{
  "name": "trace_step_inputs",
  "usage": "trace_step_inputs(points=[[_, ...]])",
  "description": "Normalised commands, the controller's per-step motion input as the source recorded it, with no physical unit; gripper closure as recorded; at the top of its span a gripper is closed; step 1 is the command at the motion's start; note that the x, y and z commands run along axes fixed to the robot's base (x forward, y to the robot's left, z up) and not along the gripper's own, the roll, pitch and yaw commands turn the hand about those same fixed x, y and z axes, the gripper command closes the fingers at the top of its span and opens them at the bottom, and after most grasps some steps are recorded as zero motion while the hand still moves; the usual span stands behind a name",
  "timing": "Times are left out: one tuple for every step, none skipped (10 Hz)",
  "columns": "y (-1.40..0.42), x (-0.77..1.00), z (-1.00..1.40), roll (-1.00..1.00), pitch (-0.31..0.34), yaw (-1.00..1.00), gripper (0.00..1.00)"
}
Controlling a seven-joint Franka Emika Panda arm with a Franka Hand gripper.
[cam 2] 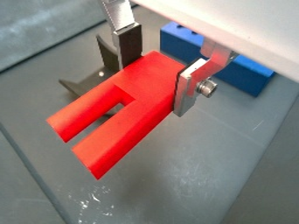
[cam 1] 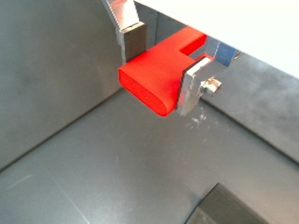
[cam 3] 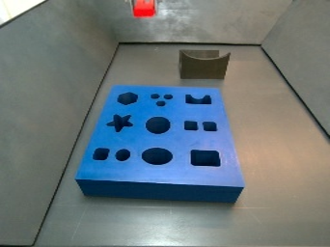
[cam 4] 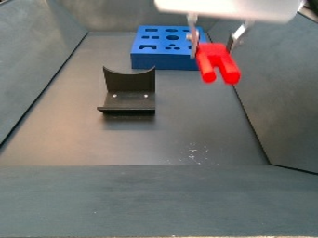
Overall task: Pick up the square-circle object. Move up. Rotate the square-circle object. Place the square-circle object on the fixture. Regrasp the square-circle object. Move to above the board. Insert the square-circle object.
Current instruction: Place the square-circle object on the fixture.
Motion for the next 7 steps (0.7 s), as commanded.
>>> trace_step_inputs(points=[[-0.01, 0.0, 0.5, -0.05, 0.045, 0.01, 1.0], [0.0, 0.0, 0.33, -0.05, 0.057, 0.0, 1.0], [-0.65, 1.0, -0.08, -0.37, 0.33, 0.26, 1.0], [-0.64, 1.0, -0.14, -0.36, 0.331, 0.24, 1.0], [-0.49, 1.0, -0.1, -0.26, 0.28, 0.17, 1.0], [-0.42, 1.0, -0.07, -0.22, 0.242, 0.11, 1.0], [-0.38, 1.0, -0.07, -0.2, 0.211, 0.08, 1.0]])
